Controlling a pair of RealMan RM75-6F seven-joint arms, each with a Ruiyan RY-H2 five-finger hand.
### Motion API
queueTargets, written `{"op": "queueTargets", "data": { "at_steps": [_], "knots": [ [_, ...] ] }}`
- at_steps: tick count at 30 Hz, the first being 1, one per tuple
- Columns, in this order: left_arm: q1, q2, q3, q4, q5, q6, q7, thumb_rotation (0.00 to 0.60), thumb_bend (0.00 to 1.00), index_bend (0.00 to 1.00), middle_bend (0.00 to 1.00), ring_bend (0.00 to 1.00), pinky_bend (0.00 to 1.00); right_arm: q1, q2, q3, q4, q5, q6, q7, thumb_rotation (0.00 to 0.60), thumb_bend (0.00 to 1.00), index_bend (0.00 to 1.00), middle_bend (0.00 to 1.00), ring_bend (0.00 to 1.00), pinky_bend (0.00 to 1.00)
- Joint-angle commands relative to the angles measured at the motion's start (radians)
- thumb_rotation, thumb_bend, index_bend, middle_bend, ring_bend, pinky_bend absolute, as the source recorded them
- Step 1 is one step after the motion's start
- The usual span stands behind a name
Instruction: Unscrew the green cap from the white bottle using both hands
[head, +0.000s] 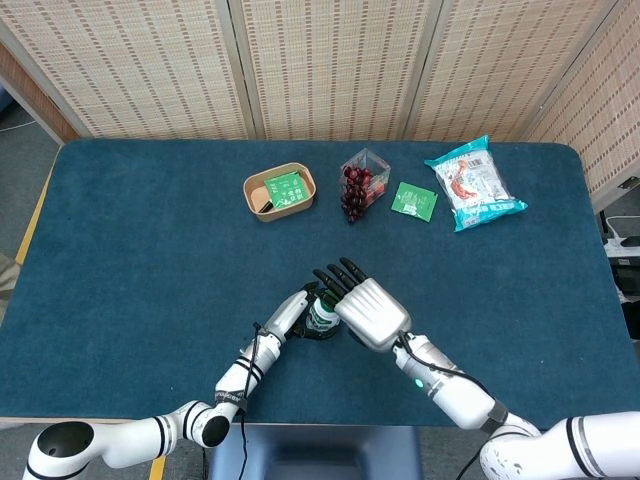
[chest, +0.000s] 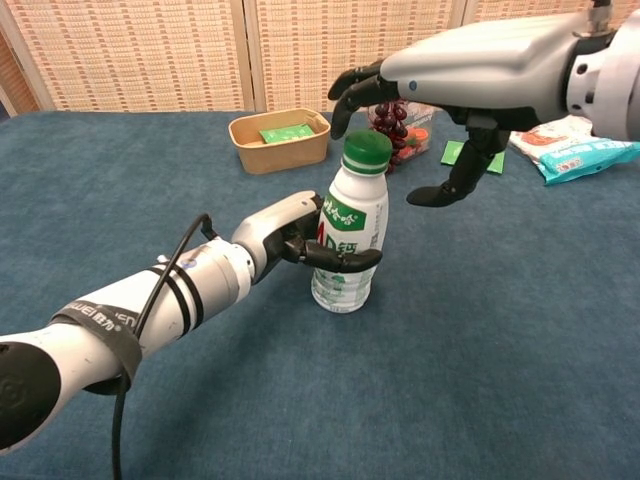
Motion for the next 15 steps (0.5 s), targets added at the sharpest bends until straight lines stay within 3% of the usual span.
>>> {"op": "queueTargets", "data": {
  "at_steps": [1, 10, 15],
  "knots": [
    [0.0, 0.0, 0.001, -0.002, 0.001, 0.0, 0.002, 0.6, 0.85, 0.8, 0.93, 0.39, 0.0, 0.001, -0.015, 0.004, 0.007, 0.001, 0.017, -0.005, 0.6, 0.21, 0.22, 0.0, 0.0, 0.0],
    [0.005, 0.004, 0.006, -0.019, 0.003, 0.004, 0.008, 0.6, 0.84, 0.8, 0.93, 0.39, 0.0, 0.02, -0.055, 0.032, 0.038, 0.062, 0.054, -0.02, 0.6, 0.21, 0.23, 0.0, 0.0, 0.0],
    [0.004, 0.002, 0.004, -0.016, -0.001, 0.002, 0.013, 0.6, 0.84, 0.8, 0.93, 0.39, 0.0, 0.025, -0.078, 0.04, 0.047, 0.058, 0.067, -0.011, 0.6, 0.21, 0.32, 0.0, 0.0, 0.0]
  ]
}}
